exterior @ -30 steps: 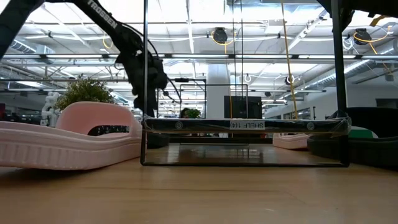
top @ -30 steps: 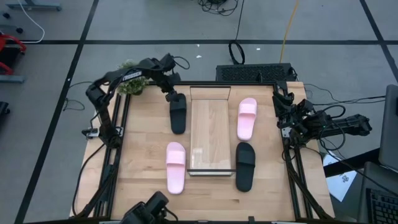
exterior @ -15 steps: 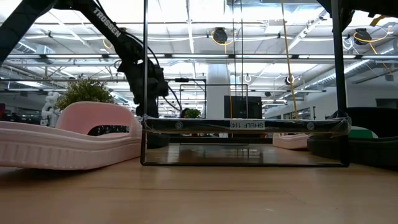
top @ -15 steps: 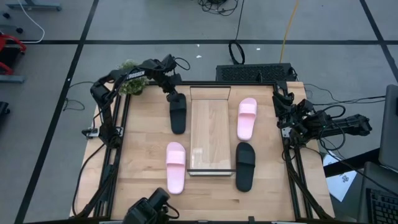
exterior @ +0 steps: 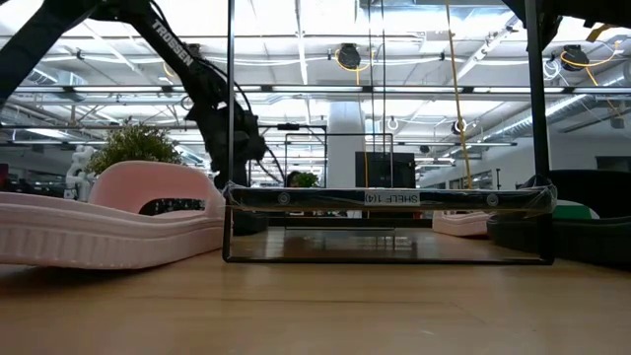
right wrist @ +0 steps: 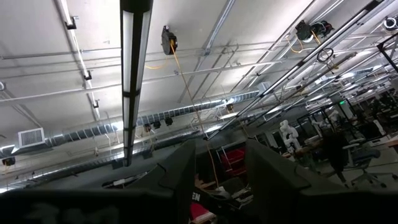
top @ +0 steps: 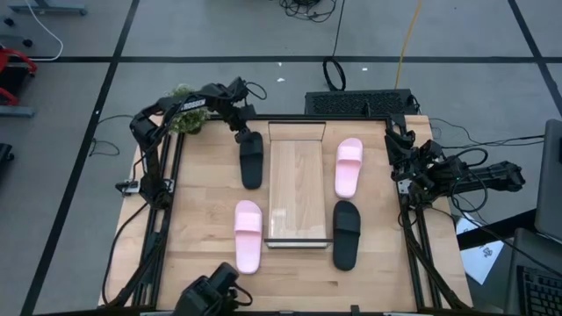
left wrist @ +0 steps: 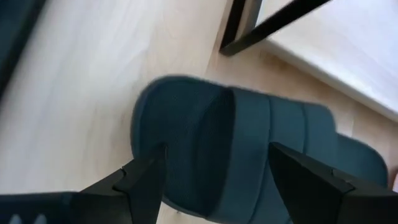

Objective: Pick and place slides into the shelf
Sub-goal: Put the top black slipper on the shelf

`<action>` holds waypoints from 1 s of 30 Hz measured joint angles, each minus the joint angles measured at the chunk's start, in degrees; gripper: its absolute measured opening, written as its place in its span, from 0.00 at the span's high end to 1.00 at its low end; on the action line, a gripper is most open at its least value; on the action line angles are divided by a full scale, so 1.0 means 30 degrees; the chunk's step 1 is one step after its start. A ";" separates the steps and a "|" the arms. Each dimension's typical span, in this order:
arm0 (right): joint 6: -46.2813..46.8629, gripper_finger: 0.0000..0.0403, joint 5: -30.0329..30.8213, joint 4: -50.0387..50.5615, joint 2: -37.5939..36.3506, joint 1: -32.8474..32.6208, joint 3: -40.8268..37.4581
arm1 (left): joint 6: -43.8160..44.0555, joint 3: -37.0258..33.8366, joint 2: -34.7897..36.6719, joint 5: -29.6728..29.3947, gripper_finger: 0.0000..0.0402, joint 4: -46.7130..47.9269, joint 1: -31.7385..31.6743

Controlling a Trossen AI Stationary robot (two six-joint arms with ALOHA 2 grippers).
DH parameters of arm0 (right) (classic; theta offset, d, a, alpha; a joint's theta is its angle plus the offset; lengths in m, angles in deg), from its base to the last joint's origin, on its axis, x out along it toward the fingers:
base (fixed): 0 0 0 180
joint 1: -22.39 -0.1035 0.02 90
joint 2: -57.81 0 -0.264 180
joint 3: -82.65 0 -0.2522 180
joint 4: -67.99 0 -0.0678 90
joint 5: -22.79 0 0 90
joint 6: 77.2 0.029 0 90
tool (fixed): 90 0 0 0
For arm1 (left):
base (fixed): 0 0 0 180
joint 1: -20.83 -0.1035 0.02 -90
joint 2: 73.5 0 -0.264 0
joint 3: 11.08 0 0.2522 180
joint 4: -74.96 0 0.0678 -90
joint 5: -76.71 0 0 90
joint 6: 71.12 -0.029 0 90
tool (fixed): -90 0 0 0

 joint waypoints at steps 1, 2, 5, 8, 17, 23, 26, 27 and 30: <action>-0.0003 0.68 0.0000 0.0000 0.0000 -0.0004 0.0000 | -0.0007 -0.0002 -0.0157 0.0060 0.32 -0.0001 0.0000; -0.0003 0.68 -0.0007 0.0007 0.0000 -0.0004 0.0000 | -0.0004 -0.0002 -0.0293 0.0108 0.32 -0.0024 0.0000; 0.0006 0.68 -0.0007 0.0000 0.0000 -0.0004 0.0000 | 0.0059 -0.0002 -0.0474 0.0245 0.32 -0.0179 0.0000; 0.0006 0.68 -0.0007 0.0002 0.0004 -0.0004 0.0000 | 0.0058 -0.0002 -0.0477 0.0841 0.32 -0.0289 -0.0102; -0.0016 0.68 0.0007 0.0007 0.0001 0.0003 0.0000 | -0.0049 -0.0002 -0.0484 0.1685 0.32 -0.0031 -0.0146; 0.0244 0.68 0.0021 0.0061 0.0007 0.0003 0.0000 | -0.0694 -0.0002 -0.0484 0.1864 0.32 0.1056 -0.0146; 0.0367 0.68 0.0015 0.0102 0.0013 0.0003 0.0000 | -0.0937 -0.0002 -0.0484 0.2028 0.33 0.1295 -0.0146; 0.0385 0.68 0.0015 0.0097 0.0029 0.0003 0.0000 | -0.0984 -0.0002 -0.0484 0.2044 0.32 0.1319 -0.0146; 0.0570 0.68 0.0015 0.0144 0.0036 0.0003 0.0000 | -0.1005 -0.0002 -0.0491 0.2160 0.32 0.1331 -0.0076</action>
